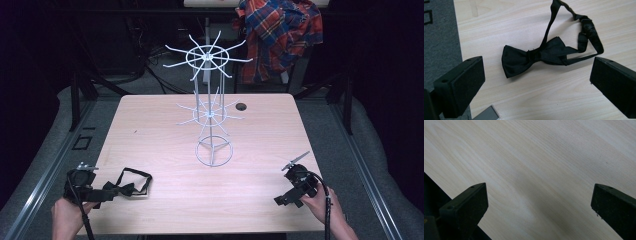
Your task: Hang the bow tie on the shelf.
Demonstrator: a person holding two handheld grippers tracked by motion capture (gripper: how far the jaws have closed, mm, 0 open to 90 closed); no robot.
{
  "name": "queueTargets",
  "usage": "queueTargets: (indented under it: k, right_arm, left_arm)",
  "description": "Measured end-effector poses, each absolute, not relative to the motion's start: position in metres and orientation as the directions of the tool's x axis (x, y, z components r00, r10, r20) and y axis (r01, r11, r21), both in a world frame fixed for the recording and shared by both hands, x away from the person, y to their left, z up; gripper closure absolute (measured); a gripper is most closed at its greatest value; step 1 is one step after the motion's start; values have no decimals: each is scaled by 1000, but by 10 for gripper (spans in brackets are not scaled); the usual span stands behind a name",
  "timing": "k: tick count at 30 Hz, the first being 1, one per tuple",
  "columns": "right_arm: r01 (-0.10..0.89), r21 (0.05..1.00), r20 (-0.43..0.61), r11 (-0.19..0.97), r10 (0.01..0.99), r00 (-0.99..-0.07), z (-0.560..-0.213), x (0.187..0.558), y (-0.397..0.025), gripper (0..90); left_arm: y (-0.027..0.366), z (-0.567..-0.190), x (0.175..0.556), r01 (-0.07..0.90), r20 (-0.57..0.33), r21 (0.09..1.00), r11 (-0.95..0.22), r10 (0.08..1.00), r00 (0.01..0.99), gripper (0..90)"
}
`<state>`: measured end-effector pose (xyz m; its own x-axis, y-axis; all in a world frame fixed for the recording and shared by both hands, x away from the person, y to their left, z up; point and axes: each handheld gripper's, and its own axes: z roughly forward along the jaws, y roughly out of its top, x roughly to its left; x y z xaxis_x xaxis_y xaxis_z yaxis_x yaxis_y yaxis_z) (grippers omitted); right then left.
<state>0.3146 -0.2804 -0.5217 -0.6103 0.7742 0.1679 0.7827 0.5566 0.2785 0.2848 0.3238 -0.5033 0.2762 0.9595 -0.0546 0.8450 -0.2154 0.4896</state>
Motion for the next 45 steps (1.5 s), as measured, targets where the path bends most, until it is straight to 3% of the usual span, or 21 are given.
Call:
queueTargets:
  k: [21, 23, 32, 38, 45]
  right_arm:
    - [777, 263, 147, 571, 772, -618, -524, 315, -279, 13]
    - [773, 244, 140, 586, 767, -626, -525, 316, -279, 33]
    - [780, 259, 144, 570, 776, -615, -526, 315, -278, 33]
    - [775, 245, 136, 583, 771, -622, -525, 315, -279, 33]
    - [768, 258, 123, 586, 769, -627, -523, 314, -277, 38]
  left_arm:
    - [312, -518, 305, 852, -16, 468, -235, 962, 274, 10]
    - [311, -519, 307, 854, -13, 461, -241, 960, 278, 127]
    - [308, -521, 316, 853, -1, 468, -232, 965, 262, 259]
    - [306, -518, 316, 842, -17, 485, -238, 959, 282, 412]
    - [305, -516, 319, 832, -15, 500, -239, 959, 284, 492]
